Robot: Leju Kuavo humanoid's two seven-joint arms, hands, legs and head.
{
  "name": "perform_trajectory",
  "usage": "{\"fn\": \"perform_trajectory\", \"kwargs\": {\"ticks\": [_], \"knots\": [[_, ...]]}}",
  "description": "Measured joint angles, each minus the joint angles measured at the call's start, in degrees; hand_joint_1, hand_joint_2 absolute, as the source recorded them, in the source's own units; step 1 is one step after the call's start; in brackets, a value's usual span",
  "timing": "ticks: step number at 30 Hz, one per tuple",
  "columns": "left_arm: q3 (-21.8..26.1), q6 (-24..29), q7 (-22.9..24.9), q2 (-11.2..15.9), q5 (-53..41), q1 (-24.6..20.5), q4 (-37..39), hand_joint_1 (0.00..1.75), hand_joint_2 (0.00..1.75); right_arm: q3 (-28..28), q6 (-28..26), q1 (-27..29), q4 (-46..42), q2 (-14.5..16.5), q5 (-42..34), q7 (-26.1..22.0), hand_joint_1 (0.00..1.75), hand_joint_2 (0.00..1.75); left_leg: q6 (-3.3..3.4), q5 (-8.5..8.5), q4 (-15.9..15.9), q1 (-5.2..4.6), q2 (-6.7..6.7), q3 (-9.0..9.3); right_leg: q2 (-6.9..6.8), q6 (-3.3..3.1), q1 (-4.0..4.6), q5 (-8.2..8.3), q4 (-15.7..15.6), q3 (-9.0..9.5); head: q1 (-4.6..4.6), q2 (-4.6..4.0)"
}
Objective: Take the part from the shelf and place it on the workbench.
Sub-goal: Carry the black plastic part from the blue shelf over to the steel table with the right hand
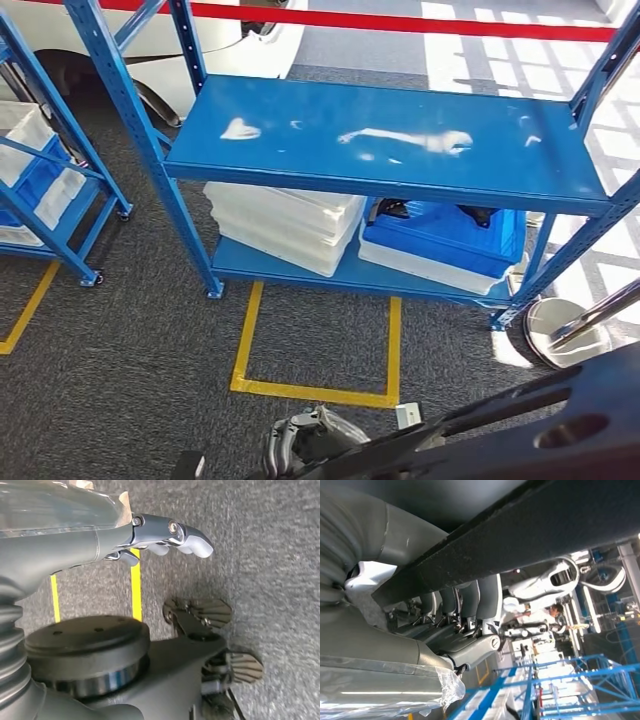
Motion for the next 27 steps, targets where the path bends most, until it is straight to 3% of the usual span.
{"fn": "perform_trajectory", "kwargs": {"ticks": [1, 2, 3, 5, 6, 7, 8, 9, 11, 13, 14, 15, 17, 18, 19, 21, 22, 23, 24, 26, 27], "knots": [[0.01, 0.02, -0.09, -0.01, -0.01, 0.04, 0.0, 0.0, 1.75, 0.22, 0.03, -0.16, 0.2, 0.14, -0.25, 0.17, 1.75, 1.75, 0.47, 0.53, 0.03, -0.01, 0.1, -0.46, 0.05, 0.33, -0.11, -0.04, 0.08, -0.24, -0.02, 0.0], [0.01, 0.03, -0.2, -0.01, 0.05, 0.05, 0.0, 0.0, 1.75, 0.42, 0.07, -0.36, 0.4, 0.26, -0.43, 0.37, 1.75, 1.75, 1.0, 1.17, 0.01, 0.04, 0.21, -1.0, 0.12, 0.69, -0.22, -1.07, 0.7, -0.59, 0.06, 0.0], [0.02, 0.05, -0.34, -0.02, 0.18, 0.02, 0.0, 0.0, 1.75, 0.62, 0.11, -0.61, 0.59, 0.37, -0.56, 0.59, 1.75, 1.75, 1.44, 1.9, -0.06, 0.13, 0.31, -1.69, 0.21, 1.04, -0.32, -3.19, 2.3, -1.16, 0.15, 0.0], [0.04, 0.09, -0.57, -0.01, 0.63, -0.08, 0.0, 0.0, 1.75, 1.1, 0.19, -1.19, 1.0, 0.63, -0.76, 0.93, 1.75, 1.75, 1.95, 3.36, -0.03, 0.17, 0.41, -3.44, 0.27, 1.65, -0.54, -9.04, 8.4, -2.61, 0.37, 0.0], [0.07, 0.1, -0.67, -0.01, 0.88, -0.09, 0.0, 0.0, 1.75, 1.34, 0.22, -1.42, 1.22, 0.79, -0.88, 1.04, 1.75, 1.75, 1.98, 4.09, 0.02, 0.16, 0.43, -4.39, 0.27, 1.87, -0.63, -11.05, 11.94, -3.17, 0.42, 0.0], [0.09, 0.11, -0.72, 0.0, 1.07, -0.08, 0.0, 0.0, 1.75, 1.56, 0.26, -1.59, 1.46, 0.98, -1.03, 1.13, 1.75, 1.75, 1.96, 4.81, 0.1, 0.15, 0.47, -5.39, 0.27, 2.04, -0.68, -11.65, 14.58, -3.18, 0.45, 0.0], [0.13, 0.11, -0.72, 0.01, 1.16, -0.07, 0.0, 0.0, 1.75, 1.74, 0.29, -1.72, 1.7, 1.19, -1.16, 1.17, 1.75, 1.75, 1.89, 5.49, 0.2, 0.14, 0.5, -6.39, 0.28, 2.13, -0.71, -10.97, 15.67, -2.44, 0.48, 0.0], [0.15, 0.15, -0.61, 0.01, 1.08, -0.07, 0.0, 0.0, 1.75, 1.89, 0.33, -1.86, 1.95, 1.44, -1.34, 1.19, 1.75, 1.75, 1.8, 6.13, 0.32, 0.12, 0.52, -7.34, 0.3, 2.1, -0.72, -9.39, 14.75, -0.73, 0.5, 0.0], [0.16, 0.29, -0.18, 0.01, 0.68, -0.06, 0.0, 0.0, 1.75, 2.07, 0.68, -2.22, 2.43, 2.01, -1.87, 1.13, 1.75, 1.75, 1.49, 7.33, 0.54, 0.02, 0.47, -8.86, 0.36, 1.59, -0.58, -7.01, 7.55, 5.44, 0.49, 0.0], [0.13, 0.5, 0.31, 0.02, 0.14, -0.01, 0.0, 0.0, 1.75, 2.11, 1.39, -2.53, 2.84, 2.61, -2.32, 0.88, 1.75, 1.75, 0.99, 8.45, 0.67, -0.14, 0.43, -9.68, 0.39, 0.77, -0.28, -7.48, -1.22, 11.54, 0.46, 0.0], [0.11, 0.67, 0.58, 0.04, -0.08, 0.01, 0.0, 0.0, 1.75, 2.11, 1.73, -2.55, 3.03, 2.89, -2.4, 0.72, 1.75, 1.75, 0.68, 9.03, 0.63, -0.13, 0.44, -9.9, 0.42, 0.41, -0.1, -7.96, -3.65, 13.02, 0.48, 0.0], [0.11, 0.84, 0.88, 0.08, -0.31, 0.11, 0.0, 0.0, 1.75, 2.1, 1.98, -2.48, 3.21, 3.14, -2.41, 0.54, 1.75, 1.75, 0.35, 9.68, 0.48, -0.1, 0.46, -10.05, 0.44, 0.1, 0.01, -7.92, -4.7, 13.3, 0.49, 0.0], [0.11, 1.23, 1.58, 0.28, -0.58, 0.3, -0.01, 0.0, 1.75, 2.08, 2.25, -2.3, 3.63, 3.63, -2.38, 0.17, 1.75, 1.75, -0.27, 9.5, 0.5, 0.07, 0.41, -10.64, 0.31, -0.69, -0.15, -6.68, -4.84, 12.23, 0.58, 0.0], [0.12, 1.38, 1.91, 0.4, -0.66, 0.44, -0.01, 0.0, 1.75, 2.05, 2.36, -2.24, 3.84, 3.89, -2.36, 0.03, 1.75, 1.75, -0.55, 7.76, 1.66, 0.12, 0.33, -11.19, 0.19, -1.13, -0.27, -5.87, -4.93, 11.42, 0.56, 0.0], [0.14, 1.5, 2.16, 0.57, -0.67, 0.5, -0.01, 0.0, 1.75, 2.03, 2.48, -2.2, 4.03, 4.15, -2.34, -0.09, 1.75, 1.75, -0.79, 4.97, 3.98, 0.19, 0.27, -11.92, 0.08, -1.48, -0.37, -5.07, -4.94, 10.48, 0.56, 0.0], [0.17, 1.59, 2.51, 0.83, -0.67, 0.53, -0.02, 0.0, 1.75, 1.95, 2.71, -2.08, 4.35, 4.5, -2.31, -0.22, 1.75, 1.75, -1.2, -0.83, 11.47, 0.27, 0.22, -13.35, -0.04, -1.79, -0.24, -3.69, -4.54, 8.33, 0.51, 0.0], [0.17, 1.6, 2.57, 0.96, -0.68, 0.49, -0.02, 0.0, 1.75, 1.91, 2.78, -2.04, 4.48, 4.58, -2.29, -0.26, 1.75, 1.75, -1.35, -2.0, 14.89, 0.3, 0.21, -13.61, -0.09, -1.78, -0.19, -3.07, -4.2, 7.22, 0.52, 0.0], [0.17, 1.62, 2.62, 1.04, -0.68, 0.44, -0.02, 0.0, 1.75, 1.87, 2.83, -2.03, 4.59, 4.64, -2.28, -0.28, 1.75, 1.75, -1.44, -1.73, 16.97, 0.32, 0.21, -13.24, -0.13, -1.73, -0.16, -2.52, -3.74, 6.02, 0.52, 0.0], [0.18, 1.66, 2.67, 1.11, -0.67, 0.44, -0.02, 0.0, 1.75, 1.83, 2.87, -2.03, 4.68, 4.7, -2.28, -0.28, 1.75, 1.75, -1.47, -0.37, 17.11, 0.36, 0.21, -12.02, -0.13, -1.63, -0.16, -2.04, -3.18, 4.8, 0.52, 0.0], [0.2, 1.74, 2.68, 1.25, -0.57, 0.47, -0.02, 0.0, 1.75, 1.74, 2.92, -2.03, 4.75, 4.79, -2.26, -0.29, 1.75, 1.75, -1.37, 2.14, 11.78, 0.43, 0.19, -7.1, -0.06, -1.29, -0.17, -1.29, -1.83, 2.52, 0.51, 0.0], [0.21, 1.76, 2.63, 1.31, -0.43, 0.44, -0.03, 0.0, 1.75, 1.7, 2.96, -2.06, 4.75, 4.84, -2.25, -0.3, 1.75, 1.75, -1.2, 2.05, 7.55, 0.4, 0.14, -4.12, -0.02, -1.05, -0.1, -1.02, -1.09, 1.56, 0.5, 0.0]]}}
